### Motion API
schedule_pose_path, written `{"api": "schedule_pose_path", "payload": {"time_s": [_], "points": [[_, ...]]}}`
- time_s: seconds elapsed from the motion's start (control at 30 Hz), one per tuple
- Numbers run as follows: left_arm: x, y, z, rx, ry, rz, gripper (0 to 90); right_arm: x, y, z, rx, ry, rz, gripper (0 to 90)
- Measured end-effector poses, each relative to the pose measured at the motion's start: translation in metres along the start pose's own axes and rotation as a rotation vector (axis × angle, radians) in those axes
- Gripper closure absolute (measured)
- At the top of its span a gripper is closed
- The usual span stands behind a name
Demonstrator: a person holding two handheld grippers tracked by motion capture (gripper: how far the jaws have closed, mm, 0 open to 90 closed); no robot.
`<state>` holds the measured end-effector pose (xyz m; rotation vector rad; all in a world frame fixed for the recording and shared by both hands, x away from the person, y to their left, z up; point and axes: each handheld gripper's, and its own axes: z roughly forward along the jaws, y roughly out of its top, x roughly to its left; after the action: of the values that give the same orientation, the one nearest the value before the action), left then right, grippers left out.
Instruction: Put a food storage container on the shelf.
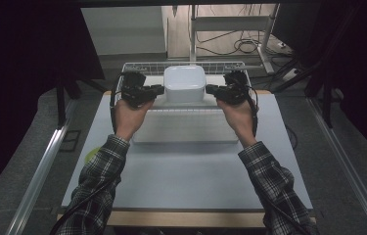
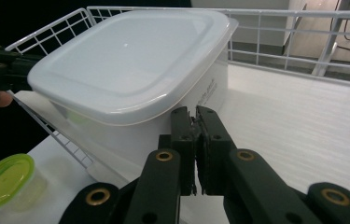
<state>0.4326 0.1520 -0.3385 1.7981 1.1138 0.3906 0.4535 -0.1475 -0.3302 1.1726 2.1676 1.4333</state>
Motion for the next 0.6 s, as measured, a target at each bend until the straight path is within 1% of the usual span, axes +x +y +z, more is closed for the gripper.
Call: {"api": "schedule_pose_path", "payload": {"time_s": [0.03, 0.07, 0.17, 0.23, 0.33, 0.37, 0.4, 0.43, 0.53, 0.57, 0.6], "points": [[0.001, 0.002, 0.001, 0.002, 0.003, -0.007, 79.4, -0.001, -0.001, -0.001, -0.002, 0.013, 0.014, 86.4], [0.002, 0.002, 0.002, 0.0, 0.006, -0.01, 79.4, 0.0, -0.001, -0.001, -0.002, 0.015, 0.015, 86.5], [0.003, 0.003, 0.004, 0.002, 0.008, -0.016, 79.4, 0.001, -0.002, -0.001, 0.0, 0.015, 0.012, 86.7], [0.003, 0.003, 0.004, 0.006, 0.012, -0.013, 78.6, 0.001, -0.002, -0.001, -0.002, 0.014, 0.011, 86.0], [0.004, 0.002, 0.003, 0.01, 0.009, -0.013, 74.8, 0.001, -0.002, -0.002, -0.006, 0.01, 0.005, 84.7], [0.004, 0.0, 0.0, 0.01, 0.028, 0.003, 73.7, 0.001, -0.003, -0.003, -0.009, 0.007, -0.001, 84.2], [0.004, 0.0, 0.0, 0.01, 0.028, 0.003, 72.3, 0.001, -0.003, -0.003, -0.009, 0.007, -0.001, 84.2], [0.004, -0.002, -0.004, 0.007, 0.034, 0.015, 70.7, 0.003, -0.004, -0.006, -0.012, 0.005, -0.014, 83.0], [0.004, -0.009, -0.011, -0.004, 0.031, 0.028, 66.1, 0.004, -0.007, -0.01, -0.011, 0.016, -0.021, 82.4], [0.004, -0.011, -0.013, -0.009, 0.019, 0.032, 64.7, 0.005, -0.008, -0.012, -0.012, 0.016, -0.027, 82.0], [0.004, -0.011, -0.013, -0.009, 0.019, 0.032, 63.8, 0.005, -0.008, -0.012, -0.012, 0.016, -0.027, 82.0]]}}
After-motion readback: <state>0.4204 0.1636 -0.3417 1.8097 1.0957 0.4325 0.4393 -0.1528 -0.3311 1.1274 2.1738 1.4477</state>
